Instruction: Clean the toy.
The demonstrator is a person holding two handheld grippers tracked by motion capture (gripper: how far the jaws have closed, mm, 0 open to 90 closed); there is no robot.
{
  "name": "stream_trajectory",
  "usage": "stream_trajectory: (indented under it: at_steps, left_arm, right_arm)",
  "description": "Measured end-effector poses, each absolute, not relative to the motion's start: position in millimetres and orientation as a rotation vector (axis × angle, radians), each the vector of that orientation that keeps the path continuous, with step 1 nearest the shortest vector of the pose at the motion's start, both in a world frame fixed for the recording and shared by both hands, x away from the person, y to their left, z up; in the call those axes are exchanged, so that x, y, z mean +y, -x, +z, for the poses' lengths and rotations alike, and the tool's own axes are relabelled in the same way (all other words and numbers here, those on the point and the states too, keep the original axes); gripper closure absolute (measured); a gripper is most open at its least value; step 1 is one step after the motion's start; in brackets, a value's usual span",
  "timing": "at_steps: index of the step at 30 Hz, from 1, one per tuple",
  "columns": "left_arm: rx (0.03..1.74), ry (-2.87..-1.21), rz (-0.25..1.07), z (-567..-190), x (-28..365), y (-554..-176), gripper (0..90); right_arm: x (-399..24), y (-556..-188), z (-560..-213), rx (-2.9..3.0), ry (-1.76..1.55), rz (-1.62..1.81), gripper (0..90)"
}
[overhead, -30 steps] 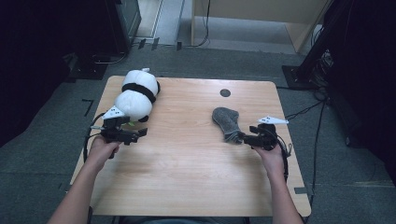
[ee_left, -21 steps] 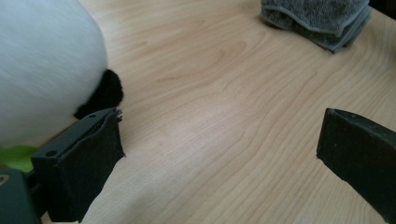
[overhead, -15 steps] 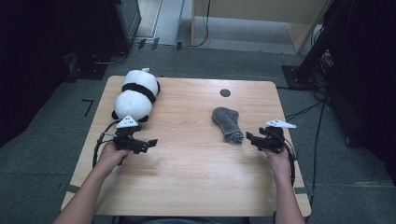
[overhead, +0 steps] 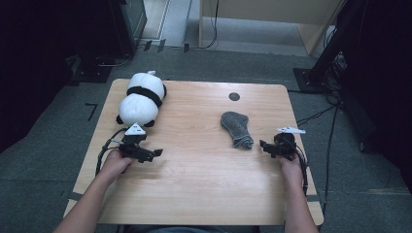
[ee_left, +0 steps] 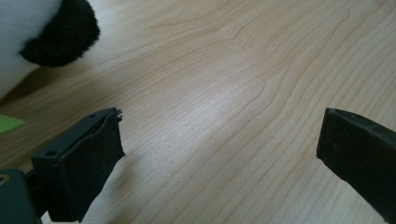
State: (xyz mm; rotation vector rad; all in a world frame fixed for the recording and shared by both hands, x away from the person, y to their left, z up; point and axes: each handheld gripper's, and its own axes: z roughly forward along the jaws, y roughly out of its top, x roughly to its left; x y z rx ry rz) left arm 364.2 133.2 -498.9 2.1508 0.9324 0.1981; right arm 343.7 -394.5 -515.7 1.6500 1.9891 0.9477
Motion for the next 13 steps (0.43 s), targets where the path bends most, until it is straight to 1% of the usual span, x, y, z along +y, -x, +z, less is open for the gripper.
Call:
stream_trajectory:
  at_steps: [13]
  left_arm:
    - [0.939, -2.178, 0.154, -505.3, 130.4, -365.7, 0.3]
  right_arm:
    - [-394.0, -343.3, -520.0, 1.980, -1.585, 0.938, 28.8]
